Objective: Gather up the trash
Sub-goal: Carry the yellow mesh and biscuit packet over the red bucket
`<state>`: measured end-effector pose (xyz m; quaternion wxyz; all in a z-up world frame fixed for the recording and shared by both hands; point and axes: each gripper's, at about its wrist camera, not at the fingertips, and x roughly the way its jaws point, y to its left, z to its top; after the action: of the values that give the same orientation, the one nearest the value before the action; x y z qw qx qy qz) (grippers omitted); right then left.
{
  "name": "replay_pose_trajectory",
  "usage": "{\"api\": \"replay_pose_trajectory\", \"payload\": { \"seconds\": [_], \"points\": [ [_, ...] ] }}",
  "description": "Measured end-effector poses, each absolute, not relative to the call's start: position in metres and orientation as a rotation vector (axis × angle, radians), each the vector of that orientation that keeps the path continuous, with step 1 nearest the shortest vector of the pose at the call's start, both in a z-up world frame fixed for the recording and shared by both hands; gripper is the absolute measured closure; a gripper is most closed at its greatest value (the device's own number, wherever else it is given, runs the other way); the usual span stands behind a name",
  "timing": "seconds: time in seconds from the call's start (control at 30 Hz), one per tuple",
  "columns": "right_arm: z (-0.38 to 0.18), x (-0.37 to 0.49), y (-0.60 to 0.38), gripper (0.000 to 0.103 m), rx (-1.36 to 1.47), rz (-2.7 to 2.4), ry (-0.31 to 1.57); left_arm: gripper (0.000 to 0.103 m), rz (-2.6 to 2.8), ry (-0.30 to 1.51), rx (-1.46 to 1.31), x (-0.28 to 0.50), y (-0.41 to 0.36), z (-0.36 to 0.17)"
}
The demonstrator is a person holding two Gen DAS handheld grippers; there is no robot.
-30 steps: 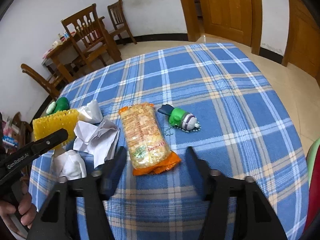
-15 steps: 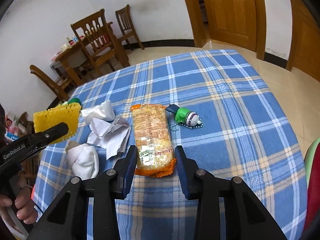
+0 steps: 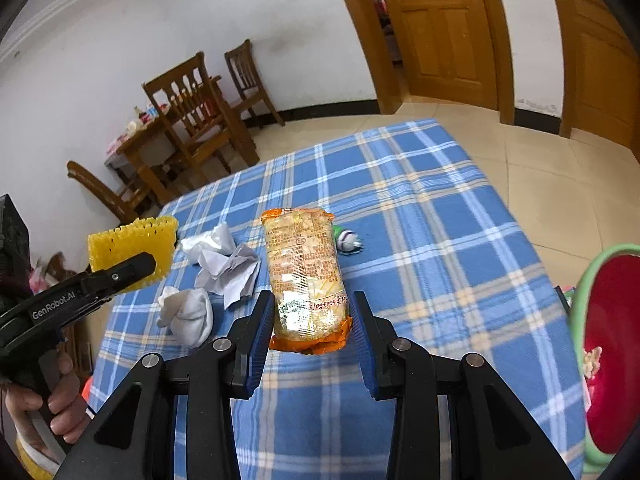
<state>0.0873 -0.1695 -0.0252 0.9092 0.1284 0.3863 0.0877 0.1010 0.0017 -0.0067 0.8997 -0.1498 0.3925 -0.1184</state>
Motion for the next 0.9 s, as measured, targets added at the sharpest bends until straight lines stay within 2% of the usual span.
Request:
{"api": "replay_pose_trajectory", "payload": {
  "seconds": [0.9],
  "points": [
    [-0.012, 0.004, -0.278, 0.064, 0.409, -0.037, 0.7, 0.079, -0.441, 0.838, -0.173, 0.074, -0.102, 0.013]
  ]
}}
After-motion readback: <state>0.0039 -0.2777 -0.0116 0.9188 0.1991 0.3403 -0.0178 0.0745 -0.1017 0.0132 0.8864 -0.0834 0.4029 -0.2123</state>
